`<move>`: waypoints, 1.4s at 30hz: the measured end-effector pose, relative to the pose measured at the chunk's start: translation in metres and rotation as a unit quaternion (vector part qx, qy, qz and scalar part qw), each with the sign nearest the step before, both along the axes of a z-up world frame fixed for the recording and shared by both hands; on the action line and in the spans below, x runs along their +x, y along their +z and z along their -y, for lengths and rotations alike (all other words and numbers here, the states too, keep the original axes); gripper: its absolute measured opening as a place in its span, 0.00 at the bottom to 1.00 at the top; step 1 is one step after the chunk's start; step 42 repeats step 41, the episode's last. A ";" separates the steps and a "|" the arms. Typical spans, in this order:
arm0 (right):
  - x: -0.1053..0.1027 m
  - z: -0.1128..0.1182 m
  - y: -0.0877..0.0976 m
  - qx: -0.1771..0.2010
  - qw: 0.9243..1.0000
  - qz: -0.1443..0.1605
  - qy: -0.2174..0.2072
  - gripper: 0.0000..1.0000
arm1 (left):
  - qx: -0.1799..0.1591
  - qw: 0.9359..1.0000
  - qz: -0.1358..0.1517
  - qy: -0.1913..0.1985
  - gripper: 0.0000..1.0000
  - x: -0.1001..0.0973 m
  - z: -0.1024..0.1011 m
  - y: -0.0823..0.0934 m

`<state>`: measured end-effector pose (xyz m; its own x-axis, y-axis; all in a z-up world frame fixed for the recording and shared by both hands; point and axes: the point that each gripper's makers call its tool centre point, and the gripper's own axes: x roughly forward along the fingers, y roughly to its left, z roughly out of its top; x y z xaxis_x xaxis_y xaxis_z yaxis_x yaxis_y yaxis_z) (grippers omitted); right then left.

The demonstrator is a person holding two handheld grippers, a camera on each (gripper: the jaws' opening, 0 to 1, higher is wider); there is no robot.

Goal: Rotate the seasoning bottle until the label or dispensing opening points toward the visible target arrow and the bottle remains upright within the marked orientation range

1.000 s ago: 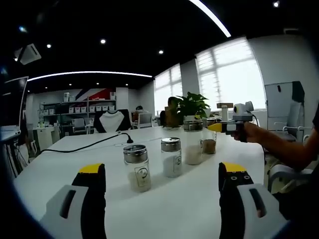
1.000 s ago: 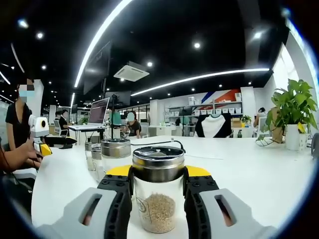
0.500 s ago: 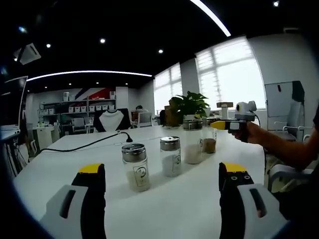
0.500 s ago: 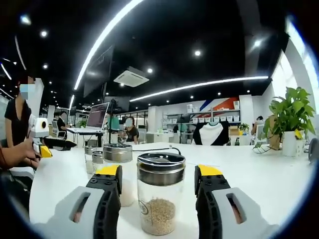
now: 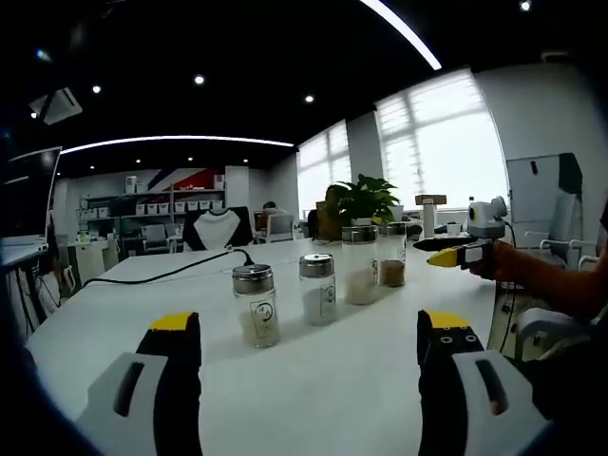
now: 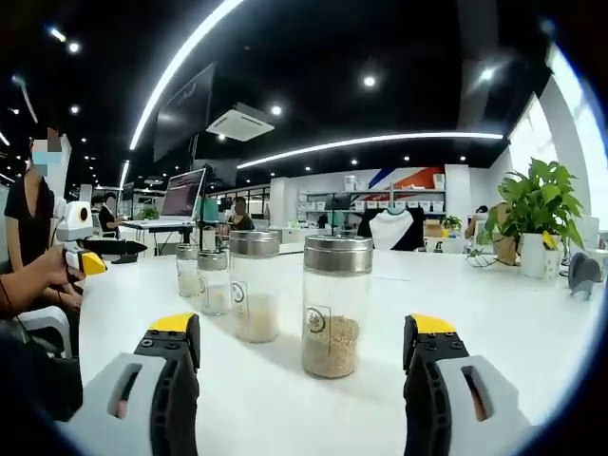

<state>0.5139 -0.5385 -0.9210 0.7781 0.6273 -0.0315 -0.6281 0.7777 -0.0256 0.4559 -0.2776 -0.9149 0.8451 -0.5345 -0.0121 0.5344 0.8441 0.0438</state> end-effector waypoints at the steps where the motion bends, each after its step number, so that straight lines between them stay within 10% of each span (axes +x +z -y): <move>1: -0.005 -0.002 -0.002 -0.002 1.000 -0.005 0.004 0.93 | 0.000 1.000 0.000 0.004 1.00 -0.003 0.000 -0.002; 22: -0.120 0.018 -0.004 0.016 1.000 0.018 0.011 0.99 | 0.025 0.998 -0.013 0.048 1.00 -0.087 0.025 -0.019; 42: -0.117 0.039 -0.011 -0.007 0.999 0.032 -0.026 0.99 | 0.002 0.999 0.001 0.050 1.00 -0.090 0.012 -0.019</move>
